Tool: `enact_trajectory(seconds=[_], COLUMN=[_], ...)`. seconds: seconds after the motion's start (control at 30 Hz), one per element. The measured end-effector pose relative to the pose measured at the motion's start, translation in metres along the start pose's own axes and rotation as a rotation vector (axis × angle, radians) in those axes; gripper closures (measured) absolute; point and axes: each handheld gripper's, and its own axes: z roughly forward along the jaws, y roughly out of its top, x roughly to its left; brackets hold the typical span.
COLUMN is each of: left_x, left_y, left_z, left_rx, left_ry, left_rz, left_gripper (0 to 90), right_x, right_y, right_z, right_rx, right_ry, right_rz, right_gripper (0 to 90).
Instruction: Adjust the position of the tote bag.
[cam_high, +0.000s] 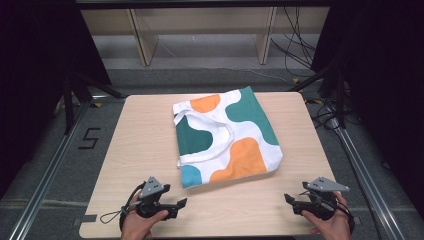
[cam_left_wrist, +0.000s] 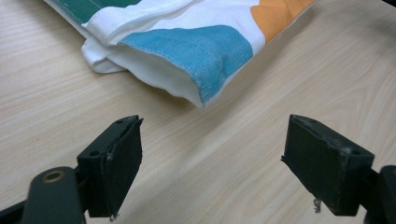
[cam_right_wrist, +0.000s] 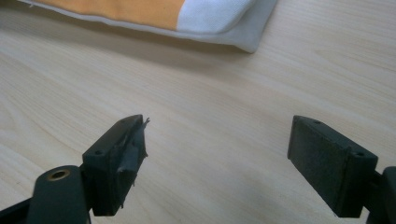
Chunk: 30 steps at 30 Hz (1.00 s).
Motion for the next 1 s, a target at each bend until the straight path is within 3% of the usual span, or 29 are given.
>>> enact_trajectory(seconds=[0.1,0.3,0.37,0.4,0.5,0.57,0.77,0.8,0.83,0.87,0.97,1.0], left_x=[0.001,0.001,0.000,0.000,-0.002,-0.001,0.001,0.002,0.002,0.001,0.000,0.000], left_y=[0.001,0.003,0.004,0.006,0.007,0.009,0.013,0.014,0.015,0.016,0.018,0.018], left_z=[0.001,0.004,0.007,0.008,0.009,0.009,0.014,0.015,0.017,0.018,0.023,0.027], left_rx=[0.000,-0.016,-0.020,-0.010,-0.021,-0.018,-0.016,-0.013,-0.021,-0.025,-0.022,0.010], left_ry=[-0.004,-0.020,-0.024,-0.032,-0.026,-0.031,-0.018,-0.016,-0.023,-0.028,-0.050,-0.064], left_rz=[0.008,-0.029,-0.021,0.011,-0.005,0.016,0.016,0.030,0.012,-0.008,0.001,0.008], left_gripper=[20.4,20.5,20.5,20.6,21.0,21.0,21.8,22.0,22.2,23.5,26.2,28.8], right_x=[0.000,0.000,-0.001,0.001,0.001,0.001,0.002,0.004,0.003,0.003,0.003,0.001], right_y=[0.000,0.000,0.000,0.000,0.000,0.000,0.000,0.000,-0.001,0.000,-0.001,0.000], right_z=[0.000,0.001,0.001,0.001,0.002,0.002,0.003,0.002,0.003,0.003,0.004,0.004], right_rx=[-0.003,0.002,0.001,0.013,0.011,0.013,0.018,0.024,0.017,0.018,0.020,0.014], right_ry=[0.000,-0.002,-0.006,-0.009,-0.008,-0.007,-0.009,-0.010,-0.014,-0.015,-0.014,-0.014], right_rz=[-0.003,-0.004,-0.010,-0.002,-0.001,-0.002,0.002,0.024,-0.008,-0.005,-0.004,-0.025], right_gripper=[20.3,20.4,20.4,20.6,20.6,20.6,20.7,20.7,20.7,20.8,20.8,20.9])
